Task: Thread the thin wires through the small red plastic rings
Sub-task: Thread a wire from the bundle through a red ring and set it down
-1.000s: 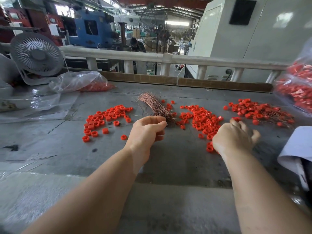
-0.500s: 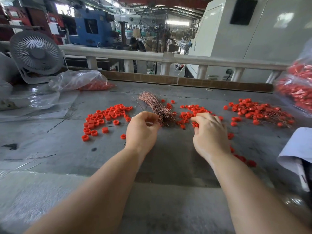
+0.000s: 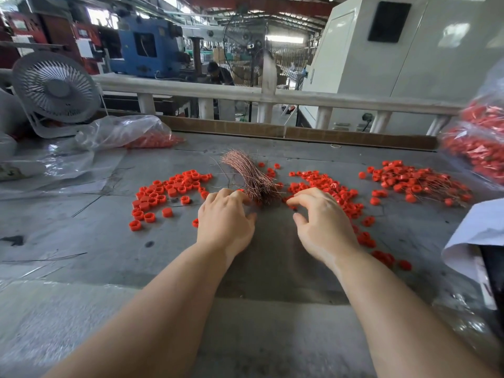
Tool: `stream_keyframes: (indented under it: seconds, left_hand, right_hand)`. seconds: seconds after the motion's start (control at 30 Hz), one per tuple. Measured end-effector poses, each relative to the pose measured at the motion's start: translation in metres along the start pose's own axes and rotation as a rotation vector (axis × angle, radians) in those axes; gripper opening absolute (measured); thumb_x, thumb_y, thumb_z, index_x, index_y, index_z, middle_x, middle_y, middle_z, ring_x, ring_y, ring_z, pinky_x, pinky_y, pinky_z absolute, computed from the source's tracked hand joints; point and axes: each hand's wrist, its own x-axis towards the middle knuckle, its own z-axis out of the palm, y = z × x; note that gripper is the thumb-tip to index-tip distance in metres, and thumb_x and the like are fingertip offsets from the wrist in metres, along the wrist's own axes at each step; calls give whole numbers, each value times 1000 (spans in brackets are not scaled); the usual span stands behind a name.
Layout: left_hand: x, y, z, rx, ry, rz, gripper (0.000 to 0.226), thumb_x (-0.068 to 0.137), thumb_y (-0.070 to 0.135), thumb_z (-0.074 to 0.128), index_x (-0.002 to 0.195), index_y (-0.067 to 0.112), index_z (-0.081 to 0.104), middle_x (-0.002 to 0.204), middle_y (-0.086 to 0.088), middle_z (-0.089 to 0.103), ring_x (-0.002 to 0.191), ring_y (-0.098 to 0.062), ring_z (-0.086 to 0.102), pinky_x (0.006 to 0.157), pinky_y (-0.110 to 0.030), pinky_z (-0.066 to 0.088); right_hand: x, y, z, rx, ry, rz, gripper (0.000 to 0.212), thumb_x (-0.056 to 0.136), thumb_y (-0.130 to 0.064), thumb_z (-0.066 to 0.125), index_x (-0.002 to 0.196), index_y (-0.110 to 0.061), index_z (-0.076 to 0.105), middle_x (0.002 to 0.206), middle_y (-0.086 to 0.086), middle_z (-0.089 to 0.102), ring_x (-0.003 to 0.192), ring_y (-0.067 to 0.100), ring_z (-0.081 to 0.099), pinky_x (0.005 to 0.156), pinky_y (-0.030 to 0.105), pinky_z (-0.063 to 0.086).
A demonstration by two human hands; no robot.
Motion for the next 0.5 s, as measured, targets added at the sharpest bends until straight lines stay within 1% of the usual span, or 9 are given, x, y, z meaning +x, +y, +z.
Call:
stream_keyframes:
  seconds: [0.1, 0.23, 0.33, 0.4, 0.5]
  left_hand:
    - [-2, 3, 1, -16, 14, 25, 32, 90, 33, 55, 121, 25, 55, 130, 1, 49, 124, -22, 35, 101, -29, 24]
    - [-4, 4, 1, -25, -1, 51, 34, 90, 30, 54, 124, 25, 54, 133, 2, 47, 125, -22, 33, 100, -29, 25]
    - [-4, 5, 0, -40, 3, 50, 33, 91, 30, 54, 124, 25, 54, 134, 2, 46, 126, -22, 33, 100, -29, 24]
    - [-4, 6, 0, -44, 1, 48, 33, 90, 30, 55, 123, 25, 55, 133, 1, 46, 125, -22, 33, 101, -29, 25]
    - [-4, 7, -1, -53, 5, 45, 33, 89, 29, 55, 122, 26, 56, 132, 1, 46, 125, -22, 34, 101, -31, 25]
  right_hand:
    - [-1, -2, 1, 1, -27, -48, 29, 85, -4, 57, 111, -12, 65, 119, 1, 57, 114, 20, 47, 98, 20, 27]
    - [-1, -2, 3, -21, -32, -61, 37, 85, -4, 57, 121, -13, 61, 132, -1, 49, 122, 19, 40, 104, 20, 23]
    - [-1, -2, 4, -44, -39, -81, 42, 85, -3, 56, 126, -13, 57, 138, -2, 44, 126, 19, 37, 106, 20, 20]
    - [-1, -2, 5, -56, -50, -104, 44, 86, -2, 55, 128, -13, 55, 138, -3, 45, 125, 18, 37, 106, 20, 19]
    - [0, -1, 5, -55, -43, -127, 42, 87, 0, 52, 127, -11, 56, 133, -3, 51, 121, 19, 41, 105, 24, 26]
